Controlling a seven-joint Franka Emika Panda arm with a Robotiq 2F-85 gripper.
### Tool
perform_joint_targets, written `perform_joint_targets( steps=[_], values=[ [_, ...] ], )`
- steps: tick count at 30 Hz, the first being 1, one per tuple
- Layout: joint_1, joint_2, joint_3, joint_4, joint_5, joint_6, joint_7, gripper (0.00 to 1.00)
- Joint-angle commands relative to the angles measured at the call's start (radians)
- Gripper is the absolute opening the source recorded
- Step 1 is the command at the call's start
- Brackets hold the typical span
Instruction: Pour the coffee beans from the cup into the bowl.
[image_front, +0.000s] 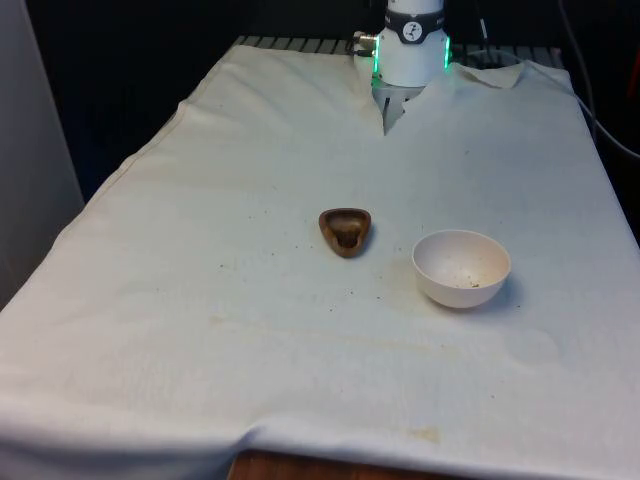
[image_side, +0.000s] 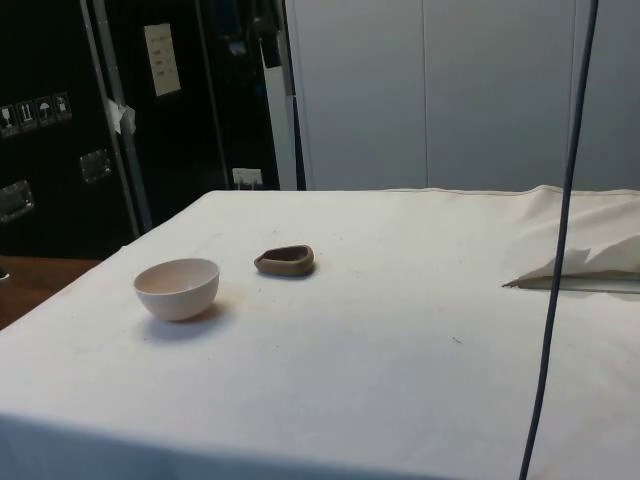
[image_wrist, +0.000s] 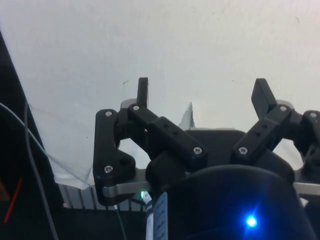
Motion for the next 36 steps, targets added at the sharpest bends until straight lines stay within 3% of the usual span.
perform_joint_targets(
  steps=[1, 8, 11, 19, 28, 36],
  values=[
    [0.004, -0.022, 0.002, -0.031, -0.018, 0.03, 0.012, 1.0],
    [0.0, -0.056, 0.01, -0.097, -0.036, 0.062, 0.017, 1.0],
    [0.001, -0.086, 0.011, -0.146, -0.05, 0.107, 0.026, 1.0],
    [-0.007, -0.126, 0.01, -0.225, -0.053, 0.156, 0.007, 1.0],
    [-0.013, -0.129, 0.011, -0.253, -0.047, 0.164, -0.005, 1.0],
    [-0.013, -0.112, 0.014, -0.301, -0.066, 0.222, 0.012, 1.0]
  ],
)
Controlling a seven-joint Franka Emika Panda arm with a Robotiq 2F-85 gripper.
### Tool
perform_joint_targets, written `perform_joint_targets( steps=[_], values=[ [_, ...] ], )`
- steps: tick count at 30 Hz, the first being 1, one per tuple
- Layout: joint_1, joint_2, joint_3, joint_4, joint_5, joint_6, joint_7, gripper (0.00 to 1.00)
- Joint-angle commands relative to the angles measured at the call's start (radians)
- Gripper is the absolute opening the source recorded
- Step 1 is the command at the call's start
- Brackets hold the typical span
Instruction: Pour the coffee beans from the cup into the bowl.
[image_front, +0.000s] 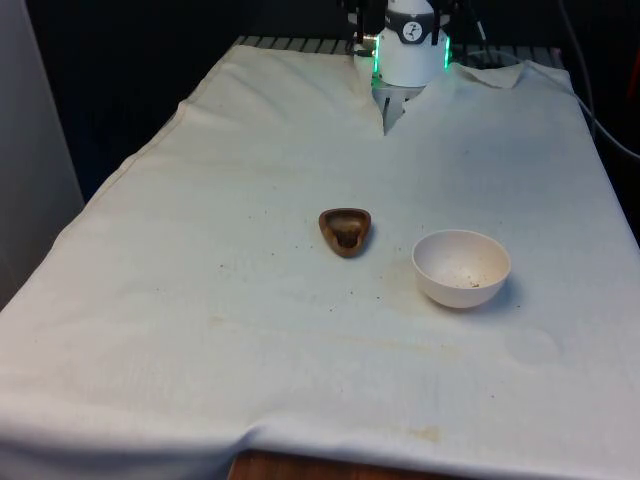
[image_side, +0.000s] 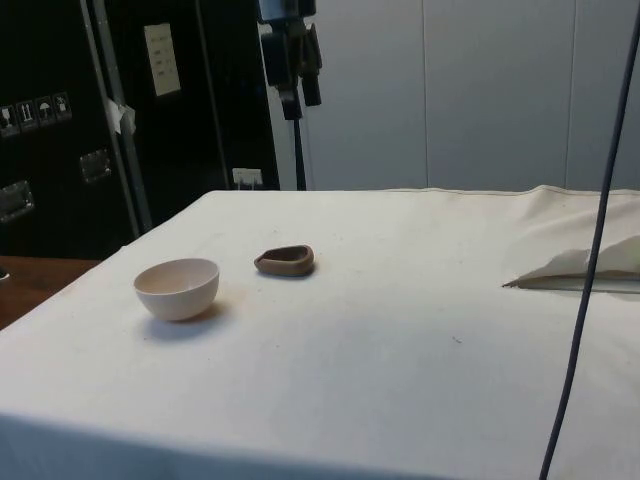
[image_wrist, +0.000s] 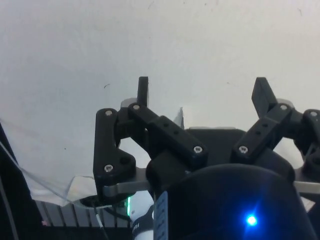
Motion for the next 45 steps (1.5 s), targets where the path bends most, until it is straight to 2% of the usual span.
perform_joint_targets(
  steps=[1, 2, 5, 10, 11, 15, 19, 20, 24, 29, 30, 32, 37, 38, 45],
  values=[
    [0.002, 0.0, 0.003, -0.005, -0.014, 0.011, 0.016, 1.0],
    [0.0, 0.002, 0.001, -0.002, -0.001, 0.003, 0.002, 1.0],
    [0.003, -0.002, 0.01, -0.004, -0.015, 0.012, 0.026, 1.0],
    [-0.001, 0.007, 0.013, -0.012, -0.021, 0.032, 0.048, 1.0],
    [-0.001, 0.007, 0.013, -0.008, -0.012, 0.019, 0.036, 1.0],
    [-0.002, 0.012, 0.013, -0.018, -0.022, 0.048, 0.071, 1.0],
    [-0.003, 0.015, 0.013, -0.02, -0.023, 0.06, 0.088, 1.0],
    [-0.003, 0.018, 0.013, -0.014, -0.013, 0.046, 0.077, 1.0],
    [-0.004, 0.015, 0.013, -0.024, -0.026, 0.071, 0.105, 1.0],
    [-0.009, 0.015, 0.011, -0.026, -0.029, 0.078, 0.124, 1.0],
    [-0.008, 0.018, 0.012, -0.02, -0.018, 0.062, 0.112, 1.0],
    [-0.013, 0.017, 0.009, -0.027, -0.029, 0.081, 0.131, 1.0],
    [-0.023, 0.02, 0.007, -0.036, -0.031, 0.101, 0.14, 1.0],
    [-0.021, 0.02, 0.008, -0.029, -0.019, 0.083, 0.127, 1.0],
    [-0.031, 0.021, 0.007, -0.065, -0.039, 0.166, 0.159, 1.0]
  ],
)
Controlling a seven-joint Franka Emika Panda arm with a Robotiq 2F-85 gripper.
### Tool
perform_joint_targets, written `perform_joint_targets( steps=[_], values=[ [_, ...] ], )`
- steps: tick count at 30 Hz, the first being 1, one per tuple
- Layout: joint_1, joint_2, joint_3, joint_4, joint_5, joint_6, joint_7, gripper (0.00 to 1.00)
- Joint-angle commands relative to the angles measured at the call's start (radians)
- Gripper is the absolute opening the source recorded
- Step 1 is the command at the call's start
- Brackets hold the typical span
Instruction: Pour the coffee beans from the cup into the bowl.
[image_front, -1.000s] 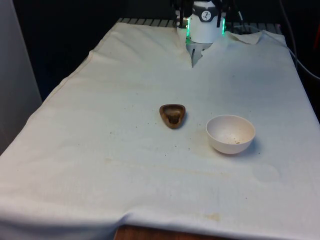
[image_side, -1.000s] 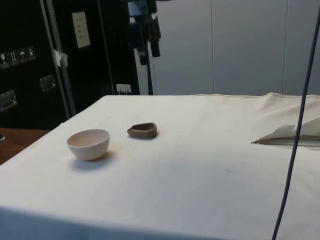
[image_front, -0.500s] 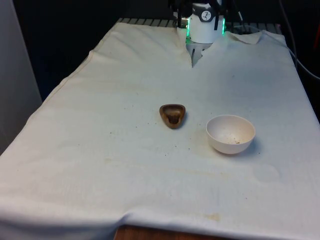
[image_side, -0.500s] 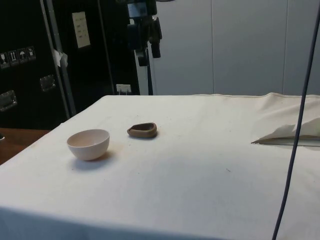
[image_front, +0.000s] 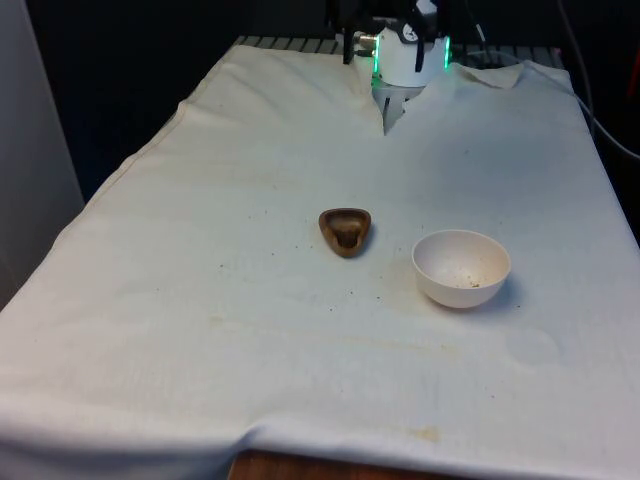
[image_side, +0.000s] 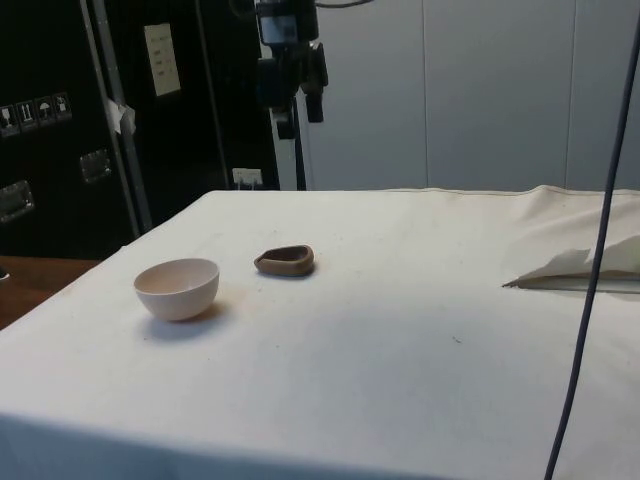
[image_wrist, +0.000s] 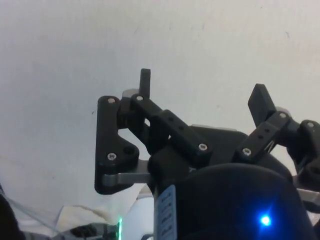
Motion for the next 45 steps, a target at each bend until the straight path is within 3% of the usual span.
perform_joint_targets(
  steps=[1, 12, 13, 14, 19, 22, 23, 24, 31, 32, 39, 40, 45],
  values=[
    [-0.001, -0.001, -0.001, -0.01, -0.016, 0.028, 0.018, 1.0],
    [-0.008, 0.0, -0.001, -0.089, -0.034, 0.161, 0.059, 1.0],
    [-0.007, 0.0, 0.0, -0.079, -0.016, 0.136, 0.04, 1.0],
    [-0.008, 0.001, -0.001, -0.096, -0.034, 0.172, 0.063, 1.0],
    [-0.01, 0.016, -0.002, -0.12, -0.037, 0.225, 0.097, 1.0],
    [-0.011, 0.027, -0.002, -0.123, -0.038, 0.239, 0.118, 1.0],
    [-0.01, 0.025, 0.0, -0.119, -0.02, 0.225, 0.097, 1.0],
    [-0.011, 0.031, -0.002, -0.124, -0.038, 0.243, 0.126, 1.0],
    [-0.011, 0.059, -0.003, -0.126, -0.036, 0.269, 0.18, 1.0],
    [-0.011, 0.057, 0.0, -0.123, -0.021, 0.255, 0.163, 1.0],
    [-0.012, 0.086, -0.003, -0.126, -0.032, 0.283, 0.234, 1.0],
    [-0.012, 0.084, 0.0, -0.124, -0.021, 0.269, 0.22, 1.0],
    [-0.012, 0.107, -0.003, -0.126, -0.031, 0.295, 0.278, 1.0]
  ],
)
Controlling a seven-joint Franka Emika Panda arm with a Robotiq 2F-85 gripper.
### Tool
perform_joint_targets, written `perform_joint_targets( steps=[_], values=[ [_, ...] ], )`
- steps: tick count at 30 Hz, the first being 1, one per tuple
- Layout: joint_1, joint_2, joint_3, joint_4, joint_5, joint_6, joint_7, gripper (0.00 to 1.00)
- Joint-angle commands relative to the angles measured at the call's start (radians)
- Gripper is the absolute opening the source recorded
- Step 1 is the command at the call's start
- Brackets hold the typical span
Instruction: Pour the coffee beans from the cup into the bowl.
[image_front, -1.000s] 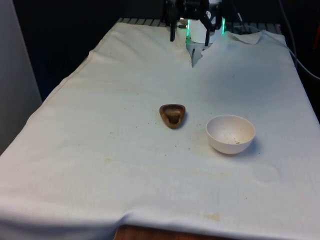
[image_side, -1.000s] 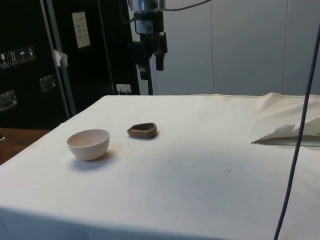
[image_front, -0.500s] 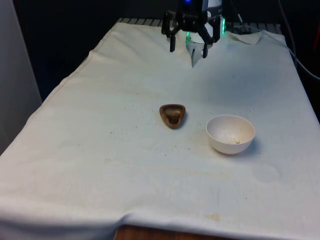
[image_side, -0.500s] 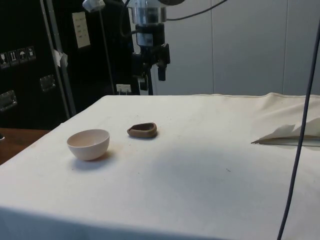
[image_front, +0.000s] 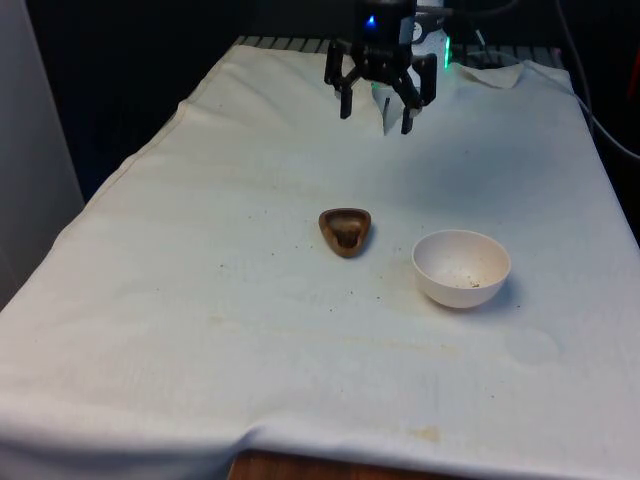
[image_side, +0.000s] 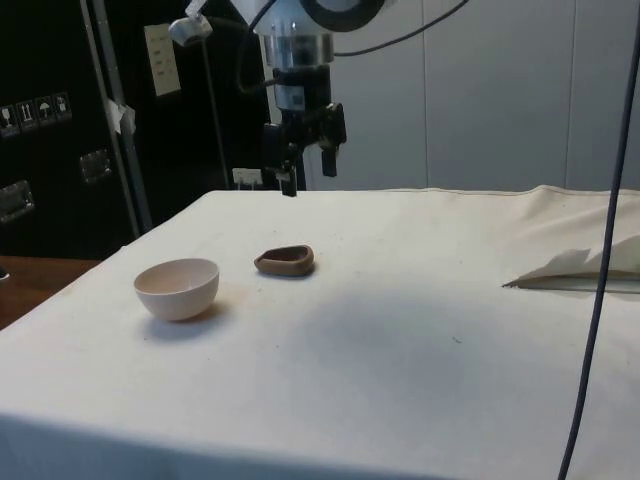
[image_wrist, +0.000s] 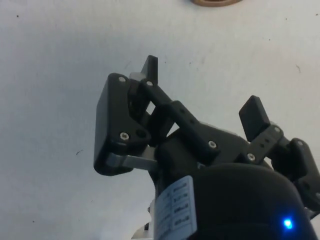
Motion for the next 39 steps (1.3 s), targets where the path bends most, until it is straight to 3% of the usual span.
perform_joint_targets(
  steps=[1, 2, 4, 10, 11, 12, 18, 19, 20, 26, 28, 29, 37, 38, 39],
  values=[
    [0.001, 0.008, -0.004, -0.002, -0.01, 0.017, 0.027, 1.0],
    [0.0, 0.004, 0.0, 0.0, 0.0, 0.002, 0.008, 1.0],
    [0.001, 0.018, -0.004, -0.002, -0.012, 0.024, 0.049, 1.0],
    [0.001, 0.042, -0.006, -0.002, -0.02, 0.045, 0.103, 1.0],
    [-0.001, 0.035, 0.0, 0.0, 0.0, 0.026, 0.074, 1.0],
    [0.001, 0.042, -0.006, -0.002, -0.02, 0.045, 0.103, 1.0],
    [0.001, 0.064, -0.01, -0.002, -0.033, 0.067, 0.158, 1.0],
    [-0.002, 0.062, -0.002, 0.0, -0.014, 0.053, 0.138, 1.0],
    [0.001, 0.069, -0.011, -0.002, -0.037, 0.072, 0.172, 1.0],
    [0.001, 0.082, -0.018, 0.0, -0.06, 0.081, 0.225, 1.0],
    [-0.003, 0.079, -0.009, 0.0, -0.041, 0.069, 0.208, 1.0],
    [0.001, 0.085, -0.02, 0.001, -0.069, 0.082, 0.241, 1.0],
    [-0.003, 0.098, -0.03, 0.008, -0.106, 0.086, 0.306, 1.0],
    [-0.006, 0.093, -0.021, 0.005, -0.087, 0.076, 0.286, 1.0],
    [-0.003, 0.1, -0.031, 0.009, -0.11, 0.087, 0.313, 1.0]
  ],
)
